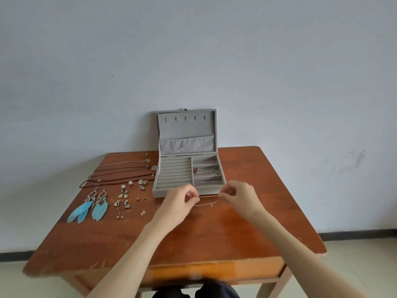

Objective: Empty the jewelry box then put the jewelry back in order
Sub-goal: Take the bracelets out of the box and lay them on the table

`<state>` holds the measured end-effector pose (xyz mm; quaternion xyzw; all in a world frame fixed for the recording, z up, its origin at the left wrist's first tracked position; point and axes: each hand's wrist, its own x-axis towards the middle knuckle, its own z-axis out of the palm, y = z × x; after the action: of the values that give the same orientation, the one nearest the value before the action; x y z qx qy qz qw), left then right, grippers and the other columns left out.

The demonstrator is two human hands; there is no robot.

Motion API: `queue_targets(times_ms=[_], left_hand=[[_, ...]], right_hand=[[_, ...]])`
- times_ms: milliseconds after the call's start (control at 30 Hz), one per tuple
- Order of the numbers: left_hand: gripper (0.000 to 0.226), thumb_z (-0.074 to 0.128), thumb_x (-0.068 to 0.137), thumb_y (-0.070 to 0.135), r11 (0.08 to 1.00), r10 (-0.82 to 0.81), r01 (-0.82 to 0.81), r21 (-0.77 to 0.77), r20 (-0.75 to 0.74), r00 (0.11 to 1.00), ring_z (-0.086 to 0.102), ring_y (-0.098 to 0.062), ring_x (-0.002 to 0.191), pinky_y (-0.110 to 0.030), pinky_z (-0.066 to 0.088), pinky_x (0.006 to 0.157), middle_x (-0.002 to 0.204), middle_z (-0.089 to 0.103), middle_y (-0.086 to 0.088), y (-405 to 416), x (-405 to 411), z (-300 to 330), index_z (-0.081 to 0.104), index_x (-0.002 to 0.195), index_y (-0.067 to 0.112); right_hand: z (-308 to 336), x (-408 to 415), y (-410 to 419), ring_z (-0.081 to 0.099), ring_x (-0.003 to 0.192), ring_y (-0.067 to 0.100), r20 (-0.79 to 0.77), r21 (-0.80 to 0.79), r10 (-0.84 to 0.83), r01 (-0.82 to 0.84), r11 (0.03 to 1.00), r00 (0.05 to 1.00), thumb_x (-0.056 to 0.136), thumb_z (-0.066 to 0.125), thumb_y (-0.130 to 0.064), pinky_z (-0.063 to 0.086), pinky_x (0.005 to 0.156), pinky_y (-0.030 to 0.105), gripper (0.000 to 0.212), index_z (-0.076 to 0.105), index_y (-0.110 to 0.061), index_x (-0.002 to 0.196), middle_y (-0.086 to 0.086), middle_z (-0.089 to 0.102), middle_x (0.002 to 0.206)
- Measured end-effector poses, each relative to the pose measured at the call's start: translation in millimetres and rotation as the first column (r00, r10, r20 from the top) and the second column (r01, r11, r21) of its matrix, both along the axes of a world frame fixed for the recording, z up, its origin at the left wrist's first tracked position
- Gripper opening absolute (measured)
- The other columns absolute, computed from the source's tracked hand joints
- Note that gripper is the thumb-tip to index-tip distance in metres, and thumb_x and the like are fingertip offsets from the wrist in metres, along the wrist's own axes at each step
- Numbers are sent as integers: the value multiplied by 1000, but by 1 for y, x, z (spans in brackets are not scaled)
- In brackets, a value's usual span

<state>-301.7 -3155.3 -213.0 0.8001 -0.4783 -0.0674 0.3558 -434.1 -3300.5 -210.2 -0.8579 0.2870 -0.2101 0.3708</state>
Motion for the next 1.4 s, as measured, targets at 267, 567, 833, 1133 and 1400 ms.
queue_targets(times_ms=[267,567,833,1133,1400], left_hand=[[5,61,87,18,999,26,-18,-41,224,974,45,-6,82,-15,34,74,79,53,12,-10,-14,-24,62,83,16],[20,53,93,22,998,47,-27,-58,384,922,51,-15,95,-23,41,87,93,57,-1,-12,-14,-34,68,100,12],[23,52,93,27,999,-29,37,-8,485,874,54,-15,95,-27,44,86,95,61,0,-6,-9,-22,68,103,13],[22,51,92,30,1000,21,-20,-5,366,930,49,-13,97,-25,41,81,96,56,3,-36,24,9,62,107,18],[28,53,92,24,989,-16,-49,138,437,899,41,-15,108,-26,37,89,110,54,2,-80,63,4,60,119,21]], right_hand=[[-20,-3,6,56,84,17,-139,-187,-42,15,982,989,85,62,-16,40,73,24,4,65,-16,82,-2,62,83],[-33,-3,8,47,86,17,-67,-344,-53,26,939,996,88,57,-18,40,78,27,9,63,-12,88,-5,52,83],[-31,-9,2,50,86,15,-17,-382,-34,25,924,999,90,56,-26,40,74,23,15,63,-13,93,0,57,91],[-1,18,-27,53,86,17,48,-386,-36,52,921,998,92,51,-24,43,75,27,17,64,-13,96,0,60,92],[-3,69,-62,44,105,20,-146,-510,-28,-51,859,989,95,46,-28,36,88,33,26,64,-23,112,1,56,109]])
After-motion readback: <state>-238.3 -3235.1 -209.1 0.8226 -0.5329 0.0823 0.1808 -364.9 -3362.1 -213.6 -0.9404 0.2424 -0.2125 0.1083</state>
